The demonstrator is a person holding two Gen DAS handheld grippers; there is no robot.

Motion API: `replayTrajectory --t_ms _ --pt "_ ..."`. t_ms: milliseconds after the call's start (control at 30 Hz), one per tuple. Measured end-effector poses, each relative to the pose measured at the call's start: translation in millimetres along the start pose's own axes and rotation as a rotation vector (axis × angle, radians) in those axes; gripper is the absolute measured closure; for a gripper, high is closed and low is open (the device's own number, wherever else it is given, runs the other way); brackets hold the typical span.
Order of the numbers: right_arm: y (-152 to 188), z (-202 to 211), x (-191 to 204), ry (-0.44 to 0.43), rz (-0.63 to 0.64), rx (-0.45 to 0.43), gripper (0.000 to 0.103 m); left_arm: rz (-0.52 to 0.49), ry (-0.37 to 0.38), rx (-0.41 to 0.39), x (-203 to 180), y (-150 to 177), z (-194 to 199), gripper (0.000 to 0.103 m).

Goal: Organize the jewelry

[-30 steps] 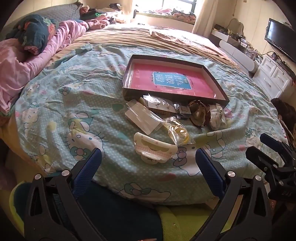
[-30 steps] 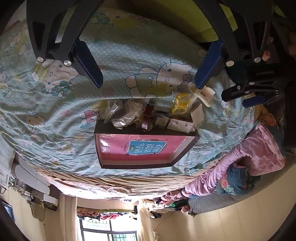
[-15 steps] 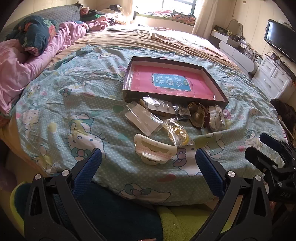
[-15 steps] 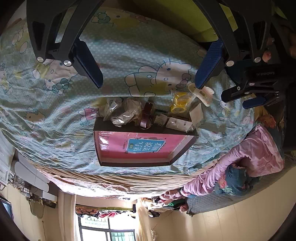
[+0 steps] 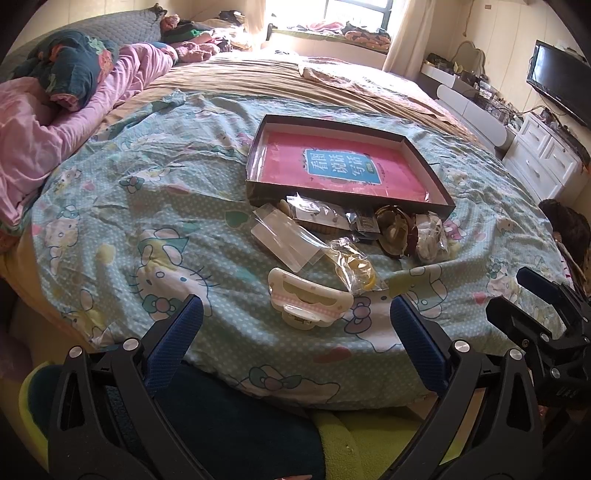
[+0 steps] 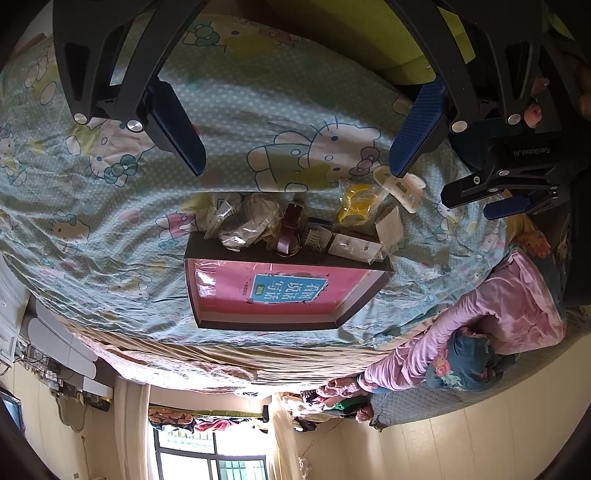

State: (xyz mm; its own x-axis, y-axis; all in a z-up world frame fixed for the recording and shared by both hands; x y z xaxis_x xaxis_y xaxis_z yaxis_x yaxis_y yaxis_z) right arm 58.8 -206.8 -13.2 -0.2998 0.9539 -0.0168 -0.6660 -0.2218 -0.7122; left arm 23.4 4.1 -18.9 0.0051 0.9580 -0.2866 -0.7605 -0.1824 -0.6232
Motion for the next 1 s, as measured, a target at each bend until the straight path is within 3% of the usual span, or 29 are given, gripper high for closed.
replayTrajectory --t_ms 1000 --pt "-1.0 1.2 3.3 0.001 0.009 -0.004 0.004 0.000 0.001 0.001 1.0 0.3 1.3 0.008"
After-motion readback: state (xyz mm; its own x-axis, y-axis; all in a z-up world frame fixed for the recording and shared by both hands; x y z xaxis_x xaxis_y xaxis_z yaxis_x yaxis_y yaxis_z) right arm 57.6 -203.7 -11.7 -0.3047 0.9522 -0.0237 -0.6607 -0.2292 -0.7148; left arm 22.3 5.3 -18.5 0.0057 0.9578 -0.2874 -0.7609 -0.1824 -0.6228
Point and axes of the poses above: each gripper's, at about its wrist camera, not at the fingertips, and z roughly against the way its jaws point, x to its left, y to its underside, the point moved 4 cm from there along -z, roughly the way its jaws point, and after that the axes turned 13 degrees about y, right-handed, at the moved point
